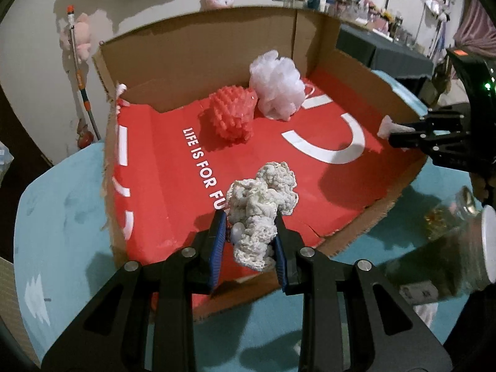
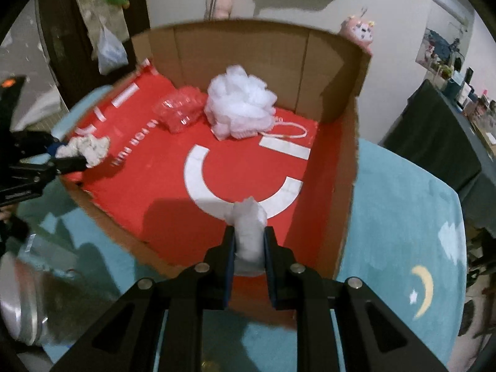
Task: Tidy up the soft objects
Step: 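Lift and carry the crocheted piece and white cloth into the box with both grippers, then lower both items onto the red liner and open both grippers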
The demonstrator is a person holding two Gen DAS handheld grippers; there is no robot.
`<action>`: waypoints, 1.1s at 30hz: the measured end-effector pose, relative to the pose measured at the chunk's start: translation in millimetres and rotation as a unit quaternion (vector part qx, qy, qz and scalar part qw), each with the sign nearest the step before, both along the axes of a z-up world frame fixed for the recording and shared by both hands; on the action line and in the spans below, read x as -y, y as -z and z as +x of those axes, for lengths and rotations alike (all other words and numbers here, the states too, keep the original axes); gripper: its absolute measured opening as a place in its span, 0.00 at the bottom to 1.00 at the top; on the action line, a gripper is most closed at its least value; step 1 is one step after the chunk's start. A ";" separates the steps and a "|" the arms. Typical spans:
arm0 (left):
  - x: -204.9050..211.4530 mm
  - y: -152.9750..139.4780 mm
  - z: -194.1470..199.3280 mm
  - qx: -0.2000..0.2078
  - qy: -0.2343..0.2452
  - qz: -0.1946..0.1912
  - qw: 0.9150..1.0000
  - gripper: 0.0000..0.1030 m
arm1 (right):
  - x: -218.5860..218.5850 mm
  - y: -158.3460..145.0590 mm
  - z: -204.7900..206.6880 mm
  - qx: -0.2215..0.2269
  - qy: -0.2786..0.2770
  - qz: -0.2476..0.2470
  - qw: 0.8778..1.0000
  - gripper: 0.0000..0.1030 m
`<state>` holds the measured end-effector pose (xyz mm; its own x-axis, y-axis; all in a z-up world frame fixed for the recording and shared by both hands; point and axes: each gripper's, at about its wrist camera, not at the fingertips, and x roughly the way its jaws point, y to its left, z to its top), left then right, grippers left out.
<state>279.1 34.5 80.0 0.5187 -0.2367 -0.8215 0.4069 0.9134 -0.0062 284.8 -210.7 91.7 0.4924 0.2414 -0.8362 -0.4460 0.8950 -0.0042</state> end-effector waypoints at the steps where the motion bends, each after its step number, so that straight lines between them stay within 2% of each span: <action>1: 2.1 3.4 4.0 -0.006 0.000 0.004 1.000 0.26 | -4.4 4.4 6.8 -0.007 -0.002 -0.014 1.000 0.18; 5: 4.2 13.1 13.8 -0.019 -0.004 0.018 1.000 0.26 | -15.2 12.8 17.9 -0.011 -0.010 -0.058 0.998 0.19; 17: 8.5 20.3 20.4 -0.024 -0.005 0.038 0.999 0.26 | -36.0 25.7 30.8 -0.030 -0.029 -0.104 0.994 0.19; 26: 6.2 31.3 25.8 -0.031 -0.010 0.043 0.999 0.27 | -38.0 37.6 31.8 -0.032 -0.034 -0.128 0.991 0.19; 33: 11.6 36.0 26.3 -0.029 -0.005 0.058 0.998 0.28 | -41.6 42.1 32.6 -0.031 -0.042 -0.134 0.990 0.25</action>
<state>305.4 22.9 44.0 0.4715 -0.1334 -0.8717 0.4005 0.9131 0.0769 317.5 -169.1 49.6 0.4254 0.0441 -0.9039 -0.5257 0.8251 -0.2071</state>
